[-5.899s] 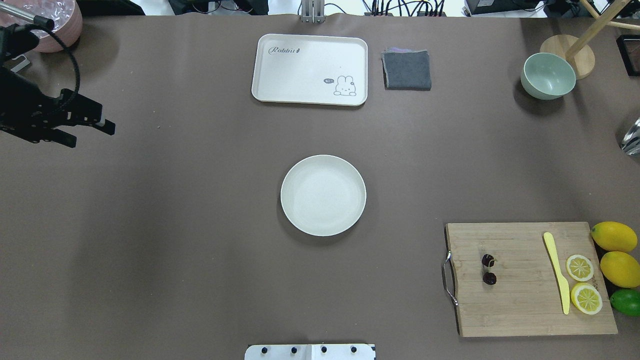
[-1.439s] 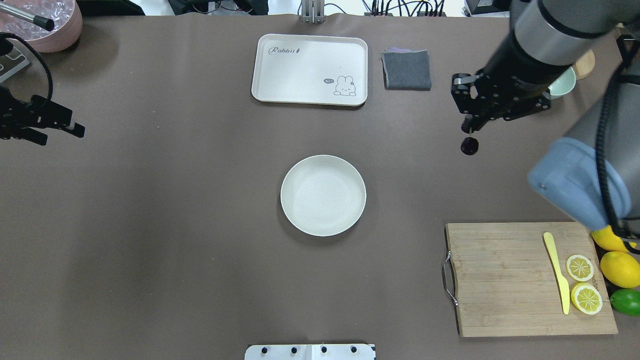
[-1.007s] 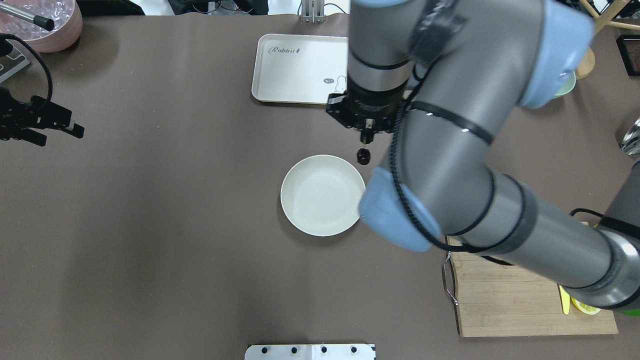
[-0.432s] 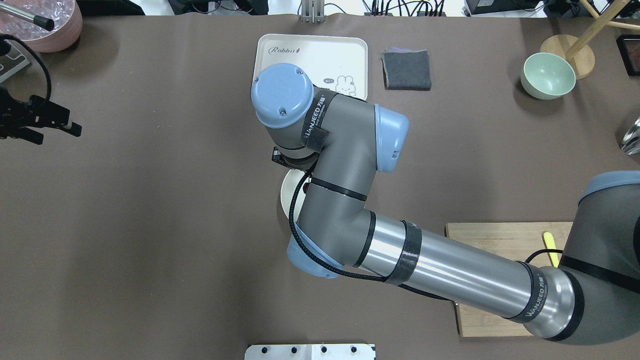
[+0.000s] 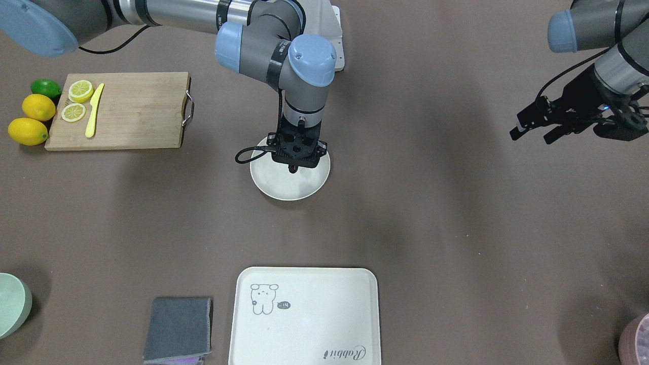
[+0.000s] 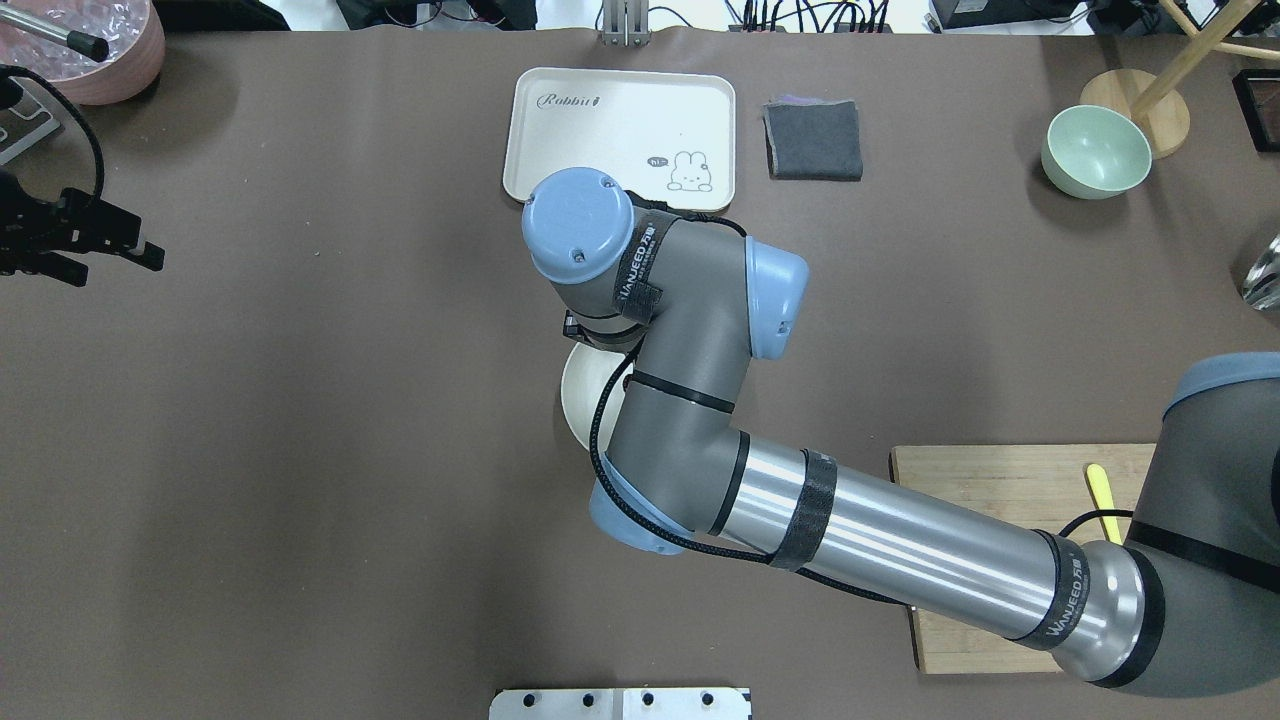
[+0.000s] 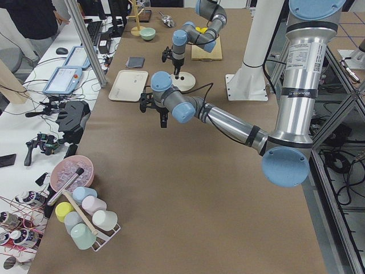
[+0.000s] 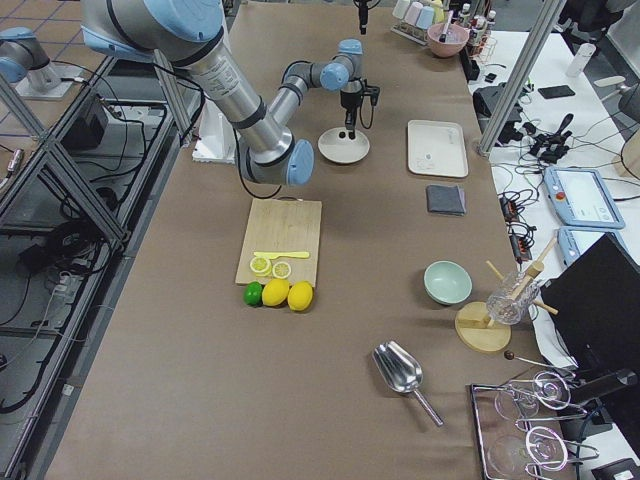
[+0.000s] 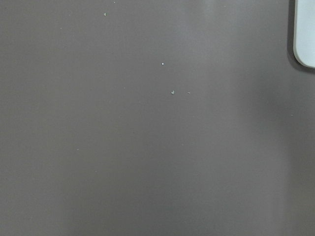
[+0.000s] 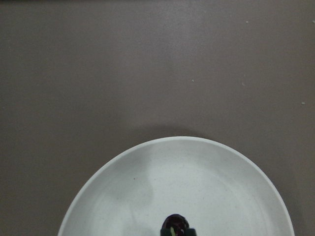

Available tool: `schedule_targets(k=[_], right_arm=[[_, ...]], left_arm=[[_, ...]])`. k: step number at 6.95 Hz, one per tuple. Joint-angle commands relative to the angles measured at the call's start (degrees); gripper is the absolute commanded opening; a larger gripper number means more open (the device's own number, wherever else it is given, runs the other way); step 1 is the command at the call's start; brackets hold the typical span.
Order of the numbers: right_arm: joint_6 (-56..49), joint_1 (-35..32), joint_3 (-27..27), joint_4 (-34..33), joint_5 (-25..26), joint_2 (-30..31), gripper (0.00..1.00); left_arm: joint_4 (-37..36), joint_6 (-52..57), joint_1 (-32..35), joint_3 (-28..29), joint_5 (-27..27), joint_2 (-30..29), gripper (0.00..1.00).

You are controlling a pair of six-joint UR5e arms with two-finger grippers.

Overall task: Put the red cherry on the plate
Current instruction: 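Lower the cherries onto the white plate and open the right gripper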

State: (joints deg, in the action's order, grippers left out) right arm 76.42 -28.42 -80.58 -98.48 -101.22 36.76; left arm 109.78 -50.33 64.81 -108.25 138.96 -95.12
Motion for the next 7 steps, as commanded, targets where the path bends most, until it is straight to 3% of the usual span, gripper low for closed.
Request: schedule_targets(k=[1,2,4,5,6,7], right_arm=[[0.49,0.03,1.39,5.48,0.41,2.26,0.65],[0.83,0.03,0.25,5.15,0.41,2.09,1.0],[0.41,-1.28,-7.01,-1.75,-0.64,2.35,1.0],[-0.3,-4.24,-13.23,-7.37,-4.74,2.96,1.0],[-5.44,-8.8,-22.25,-12.12,-9.82,7.32,1.0],[-12.02,-13.8,-30.44,-13.56,-11.0,15.37,1.0]], left_arm=[[0.0,-0.38,-0.04,-0.29,-0.01,-0.42,0.99],[0.0,-0.38,-0.12,-0.29,-0.01,-0.68,0.99],[0.0,-0.38,-0.12,-0.2,-0.01,-1.04,0.99],[-0.09,-0.38,-0.12,-0.38,0.51,-1.04,0.99],[0.0,0.32,-0.04,-0.38,0.87,-0.6,0.99],[0.0,1.45,0.4,-0.38,0.87,-0.16,0.99]])
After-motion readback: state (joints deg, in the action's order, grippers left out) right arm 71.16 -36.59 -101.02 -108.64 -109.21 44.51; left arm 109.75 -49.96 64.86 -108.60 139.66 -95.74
